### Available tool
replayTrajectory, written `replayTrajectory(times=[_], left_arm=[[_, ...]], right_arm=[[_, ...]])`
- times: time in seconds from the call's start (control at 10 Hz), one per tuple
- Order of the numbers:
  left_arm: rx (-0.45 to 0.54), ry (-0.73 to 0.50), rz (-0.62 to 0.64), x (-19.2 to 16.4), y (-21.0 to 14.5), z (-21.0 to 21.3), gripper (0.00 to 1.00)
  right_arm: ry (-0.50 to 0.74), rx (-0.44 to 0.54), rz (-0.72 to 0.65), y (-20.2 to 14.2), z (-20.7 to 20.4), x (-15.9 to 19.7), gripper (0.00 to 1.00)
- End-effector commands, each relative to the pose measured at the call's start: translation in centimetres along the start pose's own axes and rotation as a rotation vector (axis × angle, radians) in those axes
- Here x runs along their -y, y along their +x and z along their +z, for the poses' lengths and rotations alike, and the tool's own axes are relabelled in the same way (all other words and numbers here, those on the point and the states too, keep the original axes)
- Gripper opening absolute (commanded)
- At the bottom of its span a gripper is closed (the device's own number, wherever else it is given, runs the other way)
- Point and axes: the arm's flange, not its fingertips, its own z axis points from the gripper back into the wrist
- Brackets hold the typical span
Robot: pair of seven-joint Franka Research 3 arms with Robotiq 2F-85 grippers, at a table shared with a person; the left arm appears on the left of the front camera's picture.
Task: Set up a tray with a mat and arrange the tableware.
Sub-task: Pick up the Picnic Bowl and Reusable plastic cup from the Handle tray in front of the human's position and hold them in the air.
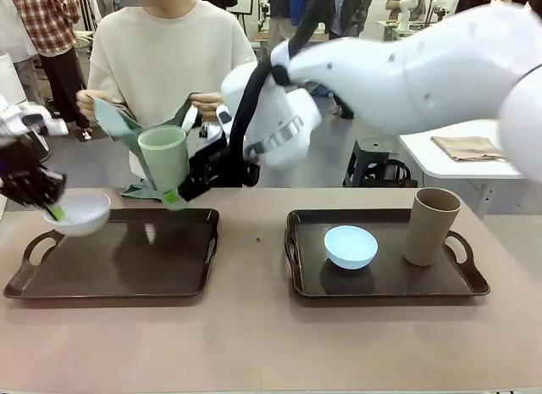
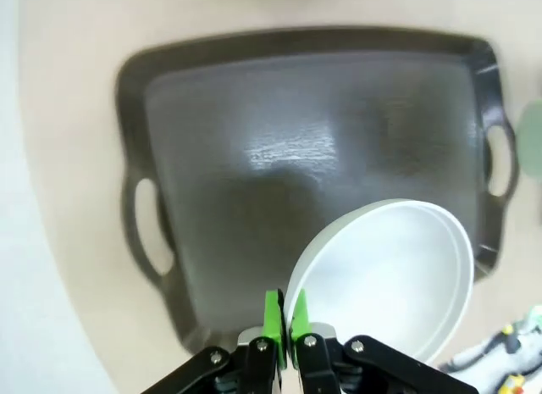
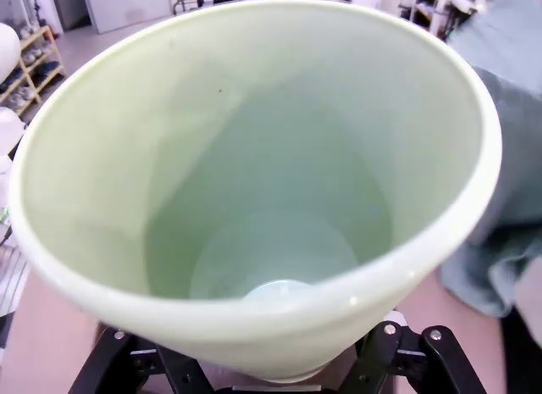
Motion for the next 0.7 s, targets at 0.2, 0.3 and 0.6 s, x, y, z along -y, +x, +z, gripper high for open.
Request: replayTrajectory(times=[0.2, 0.3, 0.6], left_arm=[[0.156, 0.086, -0.014, 1.8, -4.1, 10.1, 0.0], [0.187, 0.102, -0.012, 2.0, -4.5, 11.6, 0.0], [0.205, 0.078, -0.043, 2.1, -4.9, 12.9, 0.0]], right_arm=[[-0.09, -0.041, 0.028, 4.3, 4.9, -6.5, 0.0], [-0.091, -0.034, 0.04, 5.5, 5.4, -7.5, 0.0], [-0.074, -0.051, 0.065, 6.8, 5.4, -7.0, 0.0]])
